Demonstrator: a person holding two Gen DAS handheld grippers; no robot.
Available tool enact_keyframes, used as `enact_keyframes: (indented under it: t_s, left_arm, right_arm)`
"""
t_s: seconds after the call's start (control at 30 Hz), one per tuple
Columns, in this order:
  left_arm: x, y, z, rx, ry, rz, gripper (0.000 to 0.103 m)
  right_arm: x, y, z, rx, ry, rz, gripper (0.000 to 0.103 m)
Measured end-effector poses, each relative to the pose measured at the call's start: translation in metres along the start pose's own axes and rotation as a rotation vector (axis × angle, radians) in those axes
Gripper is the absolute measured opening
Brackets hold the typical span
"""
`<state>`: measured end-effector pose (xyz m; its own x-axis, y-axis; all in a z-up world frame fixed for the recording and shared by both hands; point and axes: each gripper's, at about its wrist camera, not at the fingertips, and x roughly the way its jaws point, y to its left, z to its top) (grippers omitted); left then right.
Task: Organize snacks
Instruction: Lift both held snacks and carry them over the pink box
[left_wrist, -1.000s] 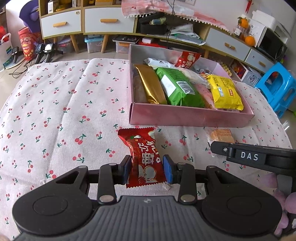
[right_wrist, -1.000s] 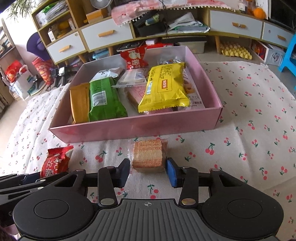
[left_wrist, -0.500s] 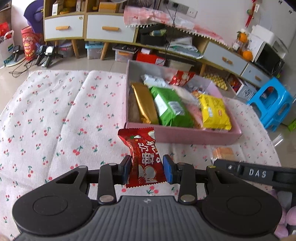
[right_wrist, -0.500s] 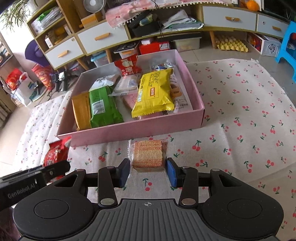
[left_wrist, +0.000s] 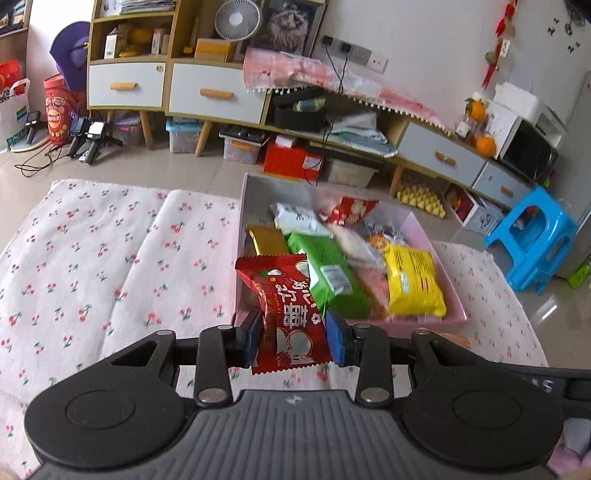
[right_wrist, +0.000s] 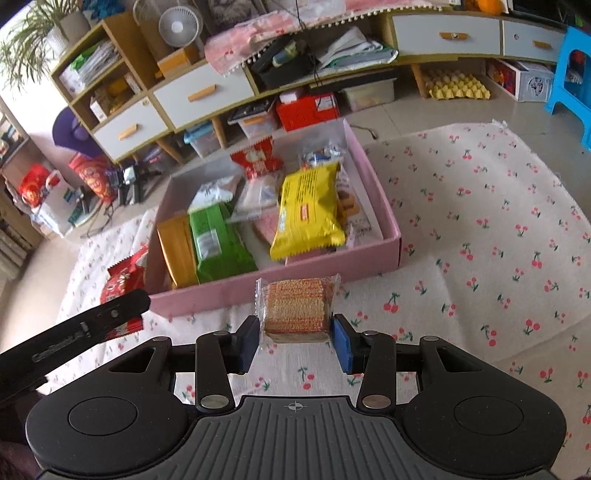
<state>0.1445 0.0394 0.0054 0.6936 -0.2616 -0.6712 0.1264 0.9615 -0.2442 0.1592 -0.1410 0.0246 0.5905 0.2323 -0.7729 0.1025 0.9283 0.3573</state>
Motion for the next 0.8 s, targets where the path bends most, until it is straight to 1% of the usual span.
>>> enact_keyframes:
  t_s: [0.17, 0.27, 0.33, 0.47, 0.6, 0.73, 0.8]
  left_arm:
    - [0.013, 0.001, 0.007, -0.04, -0.039, -0.018, 0.034]
    - [0.02, -0.002, 0.009, -0.05, -0.042, -0.022, 0.034]
    - [0.025, -0.001, 0.012, -0.06, -0.049, -0.039, 0.034]
    - [0.036, -0.001, 0.019, -0.046, -0.084, -0.055, 0.034]
    - [0.045, -0.001, 0.022, -0.014, -0.104, -0.06, 0.034]
    - [0.053, 0.002, 0.028, -0.029, -0.11, -0.078, 0.034]
    - [0.056, 0.002, 0.031, -0.038, -0.11, -0.097, 0.034]
  right_arm:
    - [-0.007, -0.005, 0.013, 0.04, -0.052, 0.023, 0.041]
    - [-0.007, -0.01, 0.02, 0.064, -0.076, 0.03, 0.041]
    - [-0.005, -0.012, 0.027, 0.082, -0.091, 0.039, 0.041]
    - [-0.001, -0.015, 0.04, 0.101, -0.128, 0.06, 0.041]
    - [0.008, -0.016, 0.056, 0.08, -0.159, 0.075, 0.041]
    - [0.023, -0.015, 0.072, 0.084, -0.174, 0.095, 0.041]
    - [0.032, -0.014, 0.08, 0.083, -0.18, 0.089, 0.041]
